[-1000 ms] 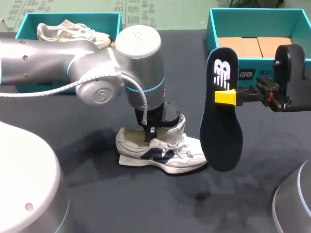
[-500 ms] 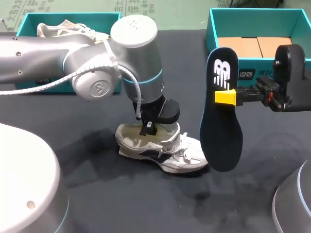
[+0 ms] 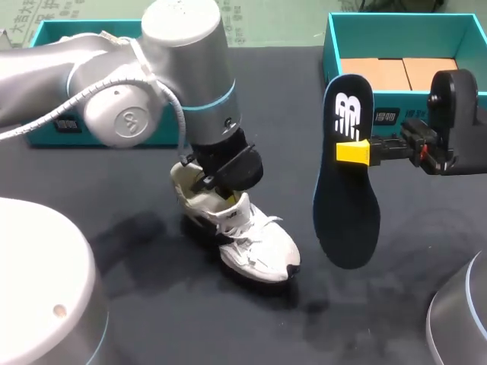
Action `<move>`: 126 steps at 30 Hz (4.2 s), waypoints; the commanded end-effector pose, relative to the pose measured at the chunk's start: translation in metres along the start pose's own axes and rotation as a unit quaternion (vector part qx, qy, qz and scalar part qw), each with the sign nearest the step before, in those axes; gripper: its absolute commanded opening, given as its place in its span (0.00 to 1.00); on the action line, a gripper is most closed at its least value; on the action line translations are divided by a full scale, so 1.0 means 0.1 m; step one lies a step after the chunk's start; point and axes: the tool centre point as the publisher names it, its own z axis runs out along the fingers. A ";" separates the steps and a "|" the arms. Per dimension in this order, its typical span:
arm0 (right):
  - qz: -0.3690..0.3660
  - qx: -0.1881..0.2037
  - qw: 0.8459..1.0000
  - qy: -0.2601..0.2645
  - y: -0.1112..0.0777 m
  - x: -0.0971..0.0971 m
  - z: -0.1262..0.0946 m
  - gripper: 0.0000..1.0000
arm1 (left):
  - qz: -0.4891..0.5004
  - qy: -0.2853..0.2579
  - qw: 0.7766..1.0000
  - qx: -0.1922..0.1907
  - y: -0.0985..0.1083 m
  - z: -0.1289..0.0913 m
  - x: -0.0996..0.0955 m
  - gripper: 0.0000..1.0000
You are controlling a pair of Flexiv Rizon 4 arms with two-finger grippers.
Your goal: Take the shoe out of the shoebox, open the shoe tongue, remove and reinsert the insole, then place the shoe into the shoebox
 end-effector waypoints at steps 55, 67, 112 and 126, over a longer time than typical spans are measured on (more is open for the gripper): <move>0.000 -0.003 1.000 -0.004 -0.03 0.04 -0.01 0.00 | 0.357 0.041 0.933 0.021 -0.55 0.75 -0.16 0.00; 0.000 -0.003 1.000 -0.004 -0.03 0.04 -0.01 0.00 | 0.382 0.050 0.922 0.035 -0.56 0.85 -0.22 0.03; 0.000 -0.003 1.000 -0.004 -0.03 0.04 -0.01 0.00 | 0.380 -0.341 0.851 0.124 -0.33 -0.81 -0.32 1.00; 0.000 -0.003 1.000 -0.004 -0.03 0.04 -0.01 0.00 | 0.394 -0.479 0.761 0.193 -0.36 -1.22 -0.32 1.00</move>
